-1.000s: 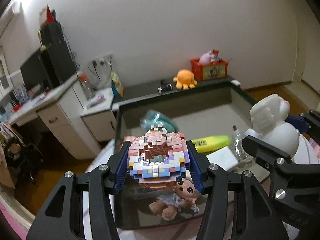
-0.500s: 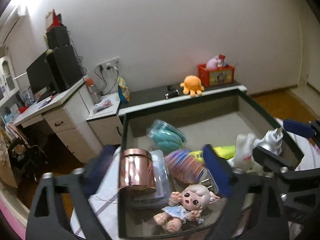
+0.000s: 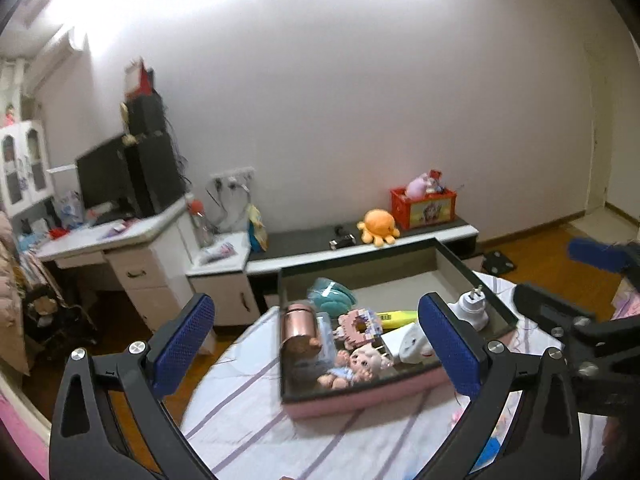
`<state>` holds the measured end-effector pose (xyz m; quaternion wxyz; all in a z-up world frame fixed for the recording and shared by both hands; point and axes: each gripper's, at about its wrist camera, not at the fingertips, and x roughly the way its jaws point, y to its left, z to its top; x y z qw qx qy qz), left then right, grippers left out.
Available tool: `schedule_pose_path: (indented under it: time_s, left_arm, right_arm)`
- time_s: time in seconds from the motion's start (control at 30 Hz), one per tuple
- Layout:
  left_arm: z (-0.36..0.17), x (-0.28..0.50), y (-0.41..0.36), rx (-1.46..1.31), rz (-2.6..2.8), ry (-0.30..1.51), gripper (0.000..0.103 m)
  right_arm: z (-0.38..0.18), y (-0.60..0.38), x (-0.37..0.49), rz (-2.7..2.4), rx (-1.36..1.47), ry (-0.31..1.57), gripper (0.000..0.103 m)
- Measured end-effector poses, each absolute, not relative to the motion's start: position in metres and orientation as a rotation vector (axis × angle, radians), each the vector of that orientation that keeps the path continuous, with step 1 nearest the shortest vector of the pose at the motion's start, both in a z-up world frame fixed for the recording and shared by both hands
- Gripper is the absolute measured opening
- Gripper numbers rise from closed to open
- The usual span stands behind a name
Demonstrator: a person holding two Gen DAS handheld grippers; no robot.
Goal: Organize rigid objects
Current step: 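Withdraw both grippers from the pink box back over the bed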
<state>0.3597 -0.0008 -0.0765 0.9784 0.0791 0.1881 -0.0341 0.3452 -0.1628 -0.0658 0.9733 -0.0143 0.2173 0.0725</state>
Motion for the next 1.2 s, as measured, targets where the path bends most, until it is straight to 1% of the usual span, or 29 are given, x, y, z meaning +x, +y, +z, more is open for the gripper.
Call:
schedule_pose_path:
  time_s: [0.03,0.13,0.3,0.43,0.53,0.67,0.8,0.97,1.1,1.2]
  left_arm:
    - [-0.071,0.340,0.000,0.163,-0.061,0.349,0.103]
    - [-0.063,0.302,0.001,0.138,-0.074,0.306,0.103]
    - [-0.055,0.241,0.006,0.085,-0.077,0.238,0.103]
    - [-0.053,0.196,0.001,0.109,-0.032,0.158,0.103]
    - [-0.053,0.178,-0.002,0.124,-0.035,0.128,0.103]
    - [-0.054,0.165,-0.002,0.124,-0.052,0.132,0.103]
    - [-0.058,0.161,0.000,0.127,-0.066,0.162,0.103]
    - [-0.073,0.167,0.010,0.097,-0.133,0.243,0.103]
    - [-0.102,0.184,0.018,0.096,-0.168,0.359,0.103]
    - [-0.133,0.205,0.023,0.087,-0.206,0.486,0.103]
  right_arm:
    - [-0.061,-0.164,0.334,0.142,-0.024,0.416,0.103]
    - [-0.048,-0.161,0.286,0.135,-0.031,0.326,0.103]
    - [-0.039,-0.156,0.224,0.128,-0.052,0.253,0.103]
    - [-0.039,-0.156,0.186,0.153,-0.048,0.198,0.103]
    - [-0.040,-0.156,0.162,0.150,-0.051,0.166,0.103]
    - [-0.042,-0.158,0.146,0.145,-0.046,0.155,0.103]
    - [-0.045,-0.159,0.137,0.141,-0.046,0.165,0.103]
    - [-0.054,-0.159,0.138,0.146,-0.051,0.201,0.103]
    - [-0.072,-0.159,0.150,0.137,-0.058,0.264,0.103]
    - [-0.091,-0.165,0.164,0.130,-0.046,0.334,0.103]
